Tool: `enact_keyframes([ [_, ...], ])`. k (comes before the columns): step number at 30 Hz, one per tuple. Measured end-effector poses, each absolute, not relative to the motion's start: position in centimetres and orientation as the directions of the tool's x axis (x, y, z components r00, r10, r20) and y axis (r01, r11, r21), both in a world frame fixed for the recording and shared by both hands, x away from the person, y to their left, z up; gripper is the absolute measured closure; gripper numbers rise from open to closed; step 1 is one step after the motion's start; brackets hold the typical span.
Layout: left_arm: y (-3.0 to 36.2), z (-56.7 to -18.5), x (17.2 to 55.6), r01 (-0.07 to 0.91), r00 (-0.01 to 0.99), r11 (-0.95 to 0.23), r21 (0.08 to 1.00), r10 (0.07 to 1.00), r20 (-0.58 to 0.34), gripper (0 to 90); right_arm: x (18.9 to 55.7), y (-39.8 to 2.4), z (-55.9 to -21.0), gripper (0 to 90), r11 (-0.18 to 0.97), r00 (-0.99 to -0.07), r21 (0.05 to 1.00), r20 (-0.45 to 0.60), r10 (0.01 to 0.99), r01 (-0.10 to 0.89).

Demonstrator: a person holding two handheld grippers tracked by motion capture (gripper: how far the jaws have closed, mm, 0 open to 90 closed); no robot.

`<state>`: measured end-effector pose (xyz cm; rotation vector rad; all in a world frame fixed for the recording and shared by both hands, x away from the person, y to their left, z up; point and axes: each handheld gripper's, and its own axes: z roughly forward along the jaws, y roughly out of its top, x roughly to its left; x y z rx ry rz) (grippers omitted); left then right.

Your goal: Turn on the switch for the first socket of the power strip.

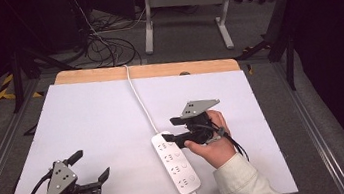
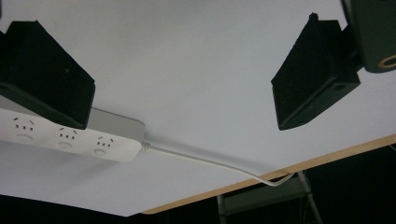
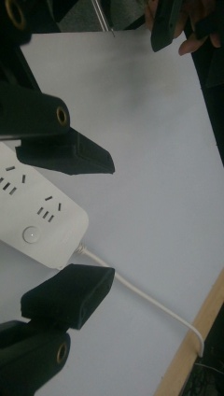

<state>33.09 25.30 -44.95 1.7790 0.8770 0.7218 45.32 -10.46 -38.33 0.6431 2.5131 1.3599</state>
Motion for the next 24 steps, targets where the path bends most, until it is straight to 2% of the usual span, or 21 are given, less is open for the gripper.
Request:
enact_keyframes([
  [5,25.3,-44.9,33.1,0.237,0.561,-0.253,0.938,0.824,0.08,6.6,44.9,-11.4,-37.9,29.3,0.439,-0.878,0.855,0.039,0.476,0.277],
  [7,25.3,-44.9,33.1,0.239,0.56,-0.25,0.938,0.825,0.077,6.6,44.5,-12.1,-37.7,22.6,0.406,-0.876,0.874,0.044,0.481,0.267],
  [16,25.3,-44.9,33.1,0.237,0.562,-0.255,0.938,0.823,0.082,6.6,43.4,-14.0,-37.3,10.0,0.346,-0.874,0.908,0.044,0.483,0.237],
  [24,25.3,-44.9,33.0,0.234,0.562,-0.257,0.938,0.823,0.085,6.6,42.2,-16.0,-37.5,6.6,0.298,-0.87,0.931,0.042,0.49,0.213],
])
